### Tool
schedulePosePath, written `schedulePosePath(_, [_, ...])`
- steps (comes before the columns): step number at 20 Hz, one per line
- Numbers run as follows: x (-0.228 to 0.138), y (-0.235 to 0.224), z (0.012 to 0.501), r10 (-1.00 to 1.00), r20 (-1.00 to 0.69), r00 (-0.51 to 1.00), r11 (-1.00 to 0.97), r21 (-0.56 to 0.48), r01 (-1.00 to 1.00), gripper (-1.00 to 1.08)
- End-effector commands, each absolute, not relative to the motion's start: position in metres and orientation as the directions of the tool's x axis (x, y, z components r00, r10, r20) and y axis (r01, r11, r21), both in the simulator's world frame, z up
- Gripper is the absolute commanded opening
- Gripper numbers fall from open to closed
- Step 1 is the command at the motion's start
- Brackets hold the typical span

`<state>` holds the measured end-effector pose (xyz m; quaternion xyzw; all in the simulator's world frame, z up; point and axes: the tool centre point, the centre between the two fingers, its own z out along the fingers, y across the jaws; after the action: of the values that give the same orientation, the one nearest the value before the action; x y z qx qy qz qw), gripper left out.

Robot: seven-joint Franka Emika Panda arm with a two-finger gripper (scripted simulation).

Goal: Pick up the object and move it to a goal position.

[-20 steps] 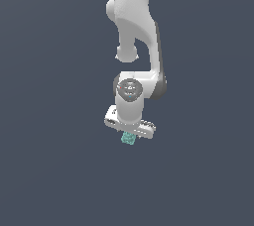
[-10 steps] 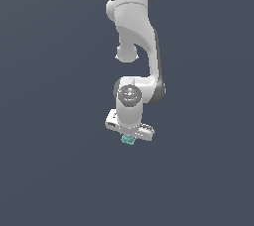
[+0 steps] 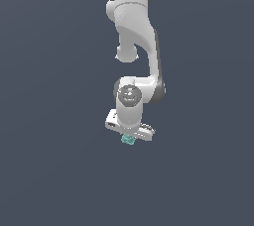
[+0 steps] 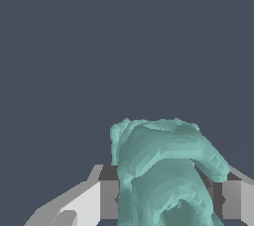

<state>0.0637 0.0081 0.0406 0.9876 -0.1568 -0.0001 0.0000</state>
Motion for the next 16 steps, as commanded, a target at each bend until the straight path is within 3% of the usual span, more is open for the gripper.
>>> schedulePosePath(1, [0.063,0.007,0.041,-0.310,0.000,0.951,-0.951,0.000,-0.310,-1.00])
schedulePosePath(16, [0.025,-0.038,0.068,-0.310,0.000,0.951,-0.951,0.000,-0.310,-1.00])
